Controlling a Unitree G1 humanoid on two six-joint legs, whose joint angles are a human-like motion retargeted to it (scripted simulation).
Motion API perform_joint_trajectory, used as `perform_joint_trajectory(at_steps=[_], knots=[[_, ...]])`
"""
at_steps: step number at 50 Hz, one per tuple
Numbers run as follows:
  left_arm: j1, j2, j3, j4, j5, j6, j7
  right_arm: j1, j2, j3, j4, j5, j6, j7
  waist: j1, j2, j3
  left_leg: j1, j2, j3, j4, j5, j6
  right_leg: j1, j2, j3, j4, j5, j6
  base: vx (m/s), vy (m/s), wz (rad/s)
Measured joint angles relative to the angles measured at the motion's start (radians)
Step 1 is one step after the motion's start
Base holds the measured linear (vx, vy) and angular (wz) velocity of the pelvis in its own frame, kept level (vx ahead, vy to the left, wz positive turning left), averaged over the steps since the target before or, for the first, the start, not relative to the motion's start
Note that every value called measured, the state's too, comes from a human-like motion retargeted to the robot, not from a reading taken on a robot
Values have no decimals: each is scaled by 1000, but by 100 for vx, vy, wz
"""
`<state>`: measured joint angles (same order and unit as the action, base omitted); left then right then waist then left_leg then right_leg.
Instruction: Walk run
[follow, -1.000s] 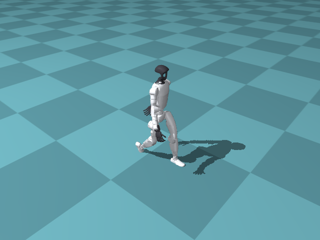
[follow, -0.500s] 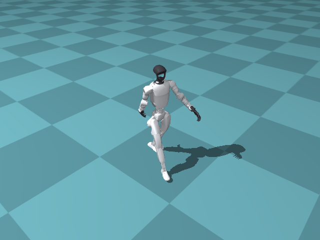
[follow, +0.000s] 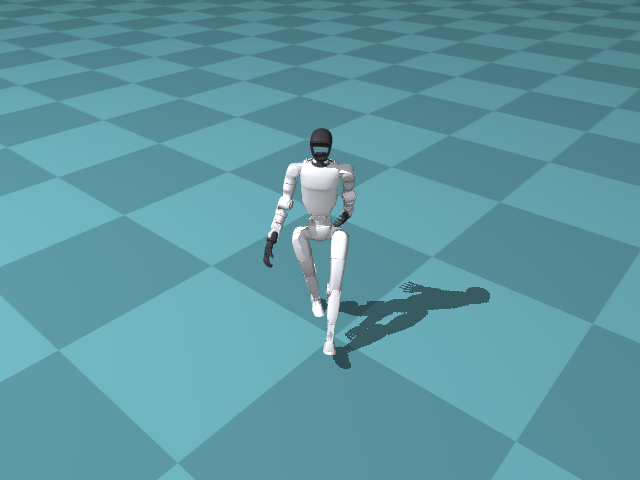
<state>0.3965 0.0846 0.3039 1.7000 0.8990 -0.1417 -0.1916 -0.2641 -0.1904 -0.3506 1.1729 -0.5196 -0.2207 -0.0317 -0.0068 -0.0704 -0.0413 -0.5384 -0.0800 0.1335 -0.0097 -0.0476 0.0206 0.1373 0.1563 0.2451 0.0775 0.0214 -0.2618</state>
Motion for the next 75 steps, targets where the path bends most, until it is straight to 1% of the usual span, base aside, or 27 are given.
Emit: perform_joint_trajectory(at_steps=[2,4,5,7,10,12,13,15,20,25,27,30,32,34,37,39,42,45,50,58,60,62,64,67,69,71,75], knots=[[13,19,-5,0,21,34,17,26,16,-27,42,27,8,5,3,-19,-15,5,24,83,30,-7,7,45,25,-40,12,89,10,132,-38,6],[10,39,10,0,13,67,28,66,31,-55,111,49,28,22,31,-35,-54,3,53,159,118,20,75,59,19,-85,42,238,90,136,-18,-66],[9,46,28,0,0,80,35,90,41,-63,153,56,41,34,62,-45,-73,3,77,204,155,51,70,67,9,-93,69,336,150,148,-8,-125],[-3,62,59,0,-75,83,35,147,63,-73,248,43,72,63,67,-79,-88,11,18,42,219,84,77,42,-27,-141,229,502,340,151,-5,-45],[-96,105,61,0,-261,83,-17,204,83,-31,402,42,110,78,-24,-152,-55,31,-111,-81,395,-50,91,-124,-75,-258,779,502,521,139,-27,78],[-194,125,57,0,-357,94,-23,258,98,-31,471,12,129,93,-21,-62,-61,138,29,28,353,-82,115,-183,13,-268,765,493,496,97,-5,6],[-249,126,70,0,-381,88,-5,290,107,-29,492,-4,140,107,-21,-2,-65,184,79,7,317,-92,115,-222,53,-307,725,467,429,99,3,4],[-328,104,104,-70,-395,60,29,361,122,-26,522,-36,154,128,-29,41,-58,263,63,-62,271,-112,119,-309,42,-341,733,362,340,106,-4,46],[-482,84,-5,-324,-519,-72,23,550,155,-12,527,-118,108,193,-170,116,-54,452,63,-107,121,-105,108,-504,-111,-388,545,134,335,101,-12,143],[-629,145,-95,-511,-519,-148,4,681,165,6,527,-184,139,242,-270,101,-49,604,8,-156,86,-170,98,-615,-294,-363,140,81,268,105,-30,95],[-686,181,-98,-533,-466,-165,-6,697,168,5,527,-191,180,261,-273,107,-46,649,24,-152,88,-189,76,-635,-288,-246,-38,50,258,93,-39,23],[-727,206,-125,-523,-393,-161,4,709,166,-6,527,-167,223,300,-272,120,-55,702,55,-153,127,-163,21,-627,-293,-170,-149,-6,342,100,-46,39],[-717,207,-134,-499,-364,-144,23,692,158,-15,527,-140,236,313,-286,107,-71,725,51,-171,178,-66,-32,-624,-316,-209,-26,-35,402,128,-71,80],[-679,197,-136,-457,-341,-144,43,658,150,-32,527,-118,237,294,-310,91,-93,726,53,-177,266,127,-77,-610,-346,-301,43,56,432,121,-74,76],[-590,165,-128,-362,-308,-142,56,566,131,-57,527,-85,210,235,-303,87,-94,653,75,-132,525,451,-143,-551,-283,-167,112,71,323,111,-63,11],[-539,142,-119,-268,-291,-119,53,468,105,-72,524,-59,207,204,-326,107,-69,552,156,-80,760,531,-125,-490,-260,-220,138,39,263,104,-54,65],[-475,117,-106,-132,-260,-61,39,316,74,-102,461,-15,218,164,-345,108,-48,417,243,29,942,368,-4,-397,-258,-309,117,15,232,90,-48,76],[-372,85,-69,-53,-224,-12,78,203,43,-117,358,7,159,132,-256,84,-38,305,188,100,931,229,24,-312,-221,-278,54,32,211,84,-37,-66],[-183,61,-5,-7,-184,-18,84,72,-44,-85,208,4,73,150,-97,41,-18,155,70,152,625,64,34,-188,-198,-331,-25,40,201,90,-28,-72],[30,91,81,0,-143,128,11,-28,-228,-87,97,-71,108,108,-48,74,-15,132,-37,375,-3,-66,106,-7,-63,-477,-21,-67,235,90,-25,88],[51,92,105,0,-172,175,5,-17,-229,-94,93,-71,127,90,-20,61,-24,138,-37,372,31,-5,225,9,-62,-471,31,-3,306,105,-30,-13],[62,84,159,0,-203,189,14,2,-201,-92,103,-63,124,78,39,26,-31,146,28,430,116,14,241,24,-74,-472,114,170,411,110,-59,-88],[45,77,209,0,-254,172,5,21,-160,-99,125,-64,105,72,30,38,-36,88,51,207,231,-55,241,-29,-39,-503,262,357,498,106,-42,24],[-64,57,247,0,-365,149,-47,65,-110,-120,168,-72,76,66,17,122,-10,71,128,140,378,-122,241,-177,94,-399,560,482,524,74,-3,130],[-163,37,250,0,-452,102,-27,128,-87,-153,222,-73,66,74,15,173,-13,164,120,115,338,-140,241,-248,138,-313,667,364,524,93,20,197],[-257,22,213,-12,-528,2,-31,202,-63,-168,286,-60,72,98,33,194,-20,241,75,61,270,-127,241,-291,75,-267,690,273,511,78,39,182],[-375,-8,66,-252,-551,-81,-64,339,-5,-197,401,-50,74,176,-41,225,-25,343,1,-123,186,-85,241,-398,-85,-280,589,105,355,72,5,312]])
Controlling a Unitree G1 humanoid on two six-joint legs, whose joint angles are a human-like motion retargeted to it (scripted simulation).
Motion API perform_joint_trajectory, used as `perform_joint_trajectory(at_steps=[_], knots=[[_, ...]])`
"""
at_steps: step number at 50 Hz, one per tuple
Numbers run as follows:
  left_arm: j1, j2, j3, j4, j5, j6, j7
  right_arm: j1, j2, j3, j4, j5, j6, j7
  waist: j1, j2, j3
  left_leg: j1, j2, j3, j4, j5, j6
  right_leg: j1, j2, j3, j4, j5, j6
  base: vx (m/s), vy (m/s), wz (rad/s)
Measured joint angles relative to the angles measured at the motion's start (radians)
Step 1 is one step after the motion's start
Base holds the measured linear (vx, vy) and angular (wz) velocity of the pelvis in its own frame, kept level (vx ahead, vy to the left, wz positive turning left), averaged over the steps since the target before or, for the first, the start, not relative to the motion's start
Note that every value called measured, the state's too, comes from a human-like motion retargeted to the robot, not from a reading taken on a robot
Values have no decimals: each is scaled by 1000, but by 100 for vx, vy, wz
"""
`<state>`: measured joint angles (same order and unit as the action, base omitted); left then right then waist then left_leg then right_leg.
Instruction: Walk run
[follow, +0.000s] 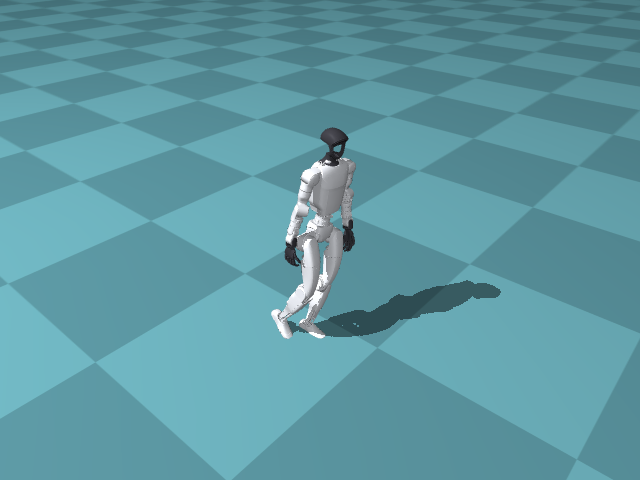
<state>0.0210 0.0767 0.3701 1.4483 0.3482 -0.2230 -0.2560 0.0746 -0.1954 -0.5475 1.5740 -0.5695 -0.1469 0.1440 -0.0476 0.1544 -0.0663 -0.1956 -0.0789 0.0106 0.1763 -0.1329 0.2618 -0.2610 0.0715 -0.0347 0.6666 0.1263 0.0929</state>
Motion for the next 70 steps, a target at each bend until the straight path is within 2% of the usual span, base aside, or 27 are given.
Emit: perform_joint_trajectory(at_steps=[3,8,10,12,15,17,18,20,22,24,25,28,32,35,37,40,45,47,48,50,52,55,58,60,64,67,70], knots=[[-95,18,-50,-164,116,-33,16,91,62,18,55,14,-4,38,-50,-3,-12,40,-46,-156,-13,5,0,-49,-81,-14,-206,-25,-63,66,-22,313],[-257,93,-137,-271,190,-55,33,169,149,81,117,30,-25,81,-61,-91,7,121,-164,-303,24,-6,0,-88,-134,284,-549,-63,-57,55,-30,229],[-294,112,-161,-271,188,-61,52,184,167,109,126,7,-41,102,-60,-99,26,164,-182,-350,42,-1,0,-74,-135,385,-656,-119,11,63,-27,164],[-308,118,-165,-250,187,-60,65,188,158,142,126,-24,-41,118,-79,-109,44,222,-207,-397,62,10,0,-64,-172,334,-696,-158,143,66,-21,150],[-281,121,-146,-204,201,-48,68,170,121,184,126,-71,11,97,-57,-131,26,264,-233,-386,86,57,-31,-38,-156,335,-644,-93,109,70,-26,64],[-235,120,-125,-156,219,-43,75,151,96,194,126,-86,54,52,-92,-132,1,257,-246,-391,172,137,-95,-37,-171,254,-599,-37,97,84,-43,109],[-210,119,-109,-121,233,-40,83,139,84,198,126,-84,64,31,-97,-118,-7,242,-241,-375,228,205,-141,-22,-142,302,-580,-70,67,75,-37,118],[-173,98,-82,-28,263,-14,107,99,53,181,126,-63,72,9,-130,-73,-15,178,-196,-328,373,361,-320,-9,-116,286,-542,-115,18,68,-28,158],[-132,74,-62,82,267,54,133,50,20,172,125,-12,80,8,-168,-69,-40,85,-99,-145,507,460,-484,20,-149,203,-539,-147,-18,62,-12,195],[-106,72,-49,195,255,116,130,-8,-2,156,109,38,83,-10,-196,-92,-51,19,-49,16,602,528,-518,49,-194,116,-543,-165,-41,48,-19,178],[-86,81,-45,243,252,138,117,-30,0,142,90,56,81,-29,-204,-94,-50,-15,-11,41,661,519,-509,77,-169,89,-561,-168,-69,43,-40,116],[19,76,-61,252,277,189,42,-84,-9,108,8,89,38,-80,-147,-129,-47,-127,38,177,731,388,-384,137,-174,68,-589,-188,-91,48,-28,55],[142,56,-43,252,368,196,62,-131,-39,103,-112,130,6,-82,-66,-157,-47,-301,88,235,698,236,-286,195,-166,15,-618,-220,-106,50,-18,60],[214,43,-25,252,408,179,82,-161,-72,85,-170,125,2,-93,-28,-162,-39,-394,130,255,541,171,-180,240,-143,-40,-633,-251,-111,52,-12,97],[252,41,-8,252,412,176,79,-175,-91,69,-190,112,2,-106,-12,-169,-32,-420,188,365,406,151,-109,271,-133,-85,-642,-268,-106,48,-8,106],[288,37,12,252,385,207,69,-189,-114,56,-199,106,8,-117,5,-172,-28,-458,186,448,230,82,-51,311,-113,-155,-656,-282,-86,61,-5,106],[323,5,64,252,296,234,65,-177,-107,72,-184,95,10,-92,40,-214,-28,-448,156,528,114,63,-14,368,-130,-206,-638,-234,-35,75,1,53],[326,-13,88,252,270,223,60,-155,-92,78,-167,71,9,-74,63,-227,-41,-404,146,559,110,59,-36,392,-139,-199,-615,-173,3,80,11,5],[328,-22,102,252,260,213,60,-136,-82,82,-158,54,7,-64,73,-232,-52,-375,143,601,91,87,-38,403,-146,-202,-599,-129,28,104,19,15],[315,-34,120,252,227,197,57,-95,-53,87,-141,11,2,-51,69,-236,-73,-370,78,478,79,81,-25,419,-161,-220,-553,8,65,106,21,42],[272,-35,116,252,174,186,59,-50,-21,97,-118,-16,-5,-56,67,-215,-82,-339,78,449,86,52,-22,410,-158,-184,-458,176,80,96,20,70],[179,-22,91,252,124,125,87,4,12,106,-55,-27,-21,-55,34,-130,-70,-226,91,383,44,20,-27,352,-98,-219,-208,317,11,93,18,153],[65,-5,31,162,97,96,96,33,46,115,-8,-26,-6,-22,-24,-81,-39,-151,69,262,23,6,-36,223,38,-91,14,132,78,74,5,191],[-5,4,5,76,118,80,99,57,65,130,6,-24,-10,-6,41,-83,-38,-99,71,297,0,-13,-42,188,100,36,30,60,88,72,4,73],[-124,36,-81,-114,187,32,84,105,100,162,20,6,-41,7,-50,-50,-13,15,10,123,-66,-7,-37,24,15,-66,70,-81,45,75,0,220],[-179,63,-137,-258,184,0,81,132,107,187,7,-37,-48,7,-88,-60,-6,83,-33,54,-84,-23,-34,-43,-45,-31,-87,-83,30,63,-8,165],[-205,71,-165,-398,162,-51,108,153,109,189,-29,-82,-53,-31,-118,-91,4,155,-85,1,-89,-48,-32,-73,-78,93,-321,-73,32,79,-17,143]])
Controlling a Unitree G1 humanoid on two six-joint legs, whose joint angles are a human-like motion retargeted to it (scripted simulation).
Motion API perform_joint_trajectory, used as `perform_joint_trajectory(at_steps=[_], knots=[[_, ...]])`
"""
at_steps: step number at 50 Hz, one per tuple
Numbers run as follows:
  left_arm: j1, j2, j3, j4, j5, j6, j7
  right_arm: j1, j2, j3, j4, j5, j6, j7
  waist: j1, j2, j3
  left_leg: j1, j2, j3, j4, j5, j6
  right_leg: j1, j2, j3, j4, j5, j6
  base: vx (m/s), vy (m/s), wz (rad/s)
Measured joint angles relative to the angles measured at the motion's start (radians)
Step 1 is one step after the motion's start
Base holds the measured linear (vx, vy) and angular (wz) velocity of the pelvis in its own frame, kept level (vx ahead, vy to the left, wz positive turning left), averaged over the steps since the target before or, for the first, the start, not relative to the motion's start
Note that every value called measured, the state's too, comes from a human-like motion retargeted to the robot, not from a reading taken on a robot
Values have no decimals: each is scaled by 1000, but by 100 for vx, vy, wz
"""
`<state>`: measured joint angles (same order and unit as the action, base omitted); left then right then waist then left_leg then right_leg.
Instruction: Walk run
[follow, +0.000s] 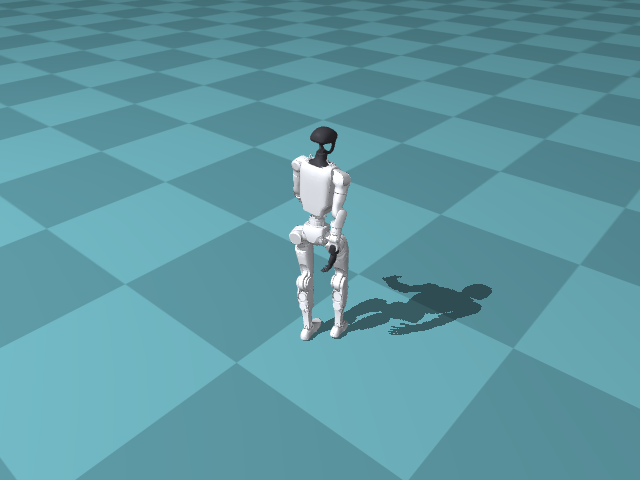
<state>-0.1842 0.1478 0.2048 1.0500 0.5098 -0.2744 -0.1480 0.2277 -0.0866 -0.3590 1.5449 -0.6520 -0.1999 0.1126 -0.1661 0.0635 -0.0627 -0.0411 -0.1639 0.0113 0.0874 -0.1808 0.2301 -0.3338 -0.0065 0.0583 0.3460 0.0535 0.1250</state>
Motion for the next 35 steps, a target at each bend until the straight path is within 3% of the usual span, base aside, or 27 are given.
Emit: perform_joint_trajectory(at_steps=[3,5,7,10,13,15,17,18,19,22,25,31,35], knots=[[4,-9,-29,-122,-49,-45,34,14,-5,-10,-48,19,0,-56,-26,-16,12,77,-28,-60,0,-20,-9,-20,-27,111,-214,-17,-46,78,-20,128],[24,-21,-45,-183,-81,-72,55,24,-10,-20,-85,42,-9,-100,-34,-9,21,123,-23,-100,5,-28,-20,-17,-27,160,-335,-32,-24,85,-25,96],[55,-35,-56,-218,-101,-99,71,23,-19,-29,-121,64,-24,-146,-42,0,29,158,-17,-126,28,-25,-35,-9,-31,136,-378,-16,1,85,-29,73],[128,-59,-59,-227,-114,-136,72,-1,-37,-39,-167,74,-36,-191,-34,-4,13,177,-27,-119,75,41,-91,0,-27,45,-296,17,-20,96,-33,46],[230,-93,-65,-190,-120,-184,42,-39,-45,-63,-210,62,-44,-218,-79,36,8,154,7,-156,204,282,-233,18,-5,97,-216,-45,-41,93,-30,110],[299,-122,-82,-157,-127,-189,49,-62,-53,-64,-236,71,-61,-236,-96,56,7,84,-4,-187,381,491,-375,52,-9,51,-188,-108,-84,92,-25,109],[355,-139,-82,-150,-129,-208,43,-86,-58,-49,-269,88,-79,-242,-94,31,-6,-28,2,-83,592,614,-473,89,-52,1,-196,-138,-103,87,-25,91],[384,-143,-82,-158,-125,-220,37,-98,-58,-43,-286,93,-86,-243,-76,8,-13,-72,20,-10,663,667,-487,108,-79,-37,-200,-147,-109,86,-26,62],[411,-145,-77,-168,-114,-228,35,-109,-55,-38,-306,95,-92,-238,-59,-5,-15,-118,44,46,722,641,-458,128,-75,-32,-206,-157,-119,84,-27,54],[478,-155,-48,-214,-87,-244,44,-135,-49,-18,-391,103,-107,-210,-10,-27,5,-262,129,195,849,418,-303,197,-61,-49,-235,-167,-142,76,-22,54],[526,-161,-37,-279,-122,-268,38,-128,-51,25,-530,155,-136,-192,82,-55,27,-421,125,252,837,265,-230,265,-64,-105,-275,-157,-152,84,-17,19],[568,-164,-39,-425,-197,-286,20,-79,-49,83,-781,308,-193,-169,181,-60,45,-537,129,352,365,125,-83,394,7,-235,-313,-127,-129,83,-15,77],[554,-206,-58,-491,-264,-263,24,-49,-41,119,-876,422,-211,-137,171,-58,40,-468,55,427,120,142,-15,474,45,-336,-284,-34,-50,106,-17,107]])
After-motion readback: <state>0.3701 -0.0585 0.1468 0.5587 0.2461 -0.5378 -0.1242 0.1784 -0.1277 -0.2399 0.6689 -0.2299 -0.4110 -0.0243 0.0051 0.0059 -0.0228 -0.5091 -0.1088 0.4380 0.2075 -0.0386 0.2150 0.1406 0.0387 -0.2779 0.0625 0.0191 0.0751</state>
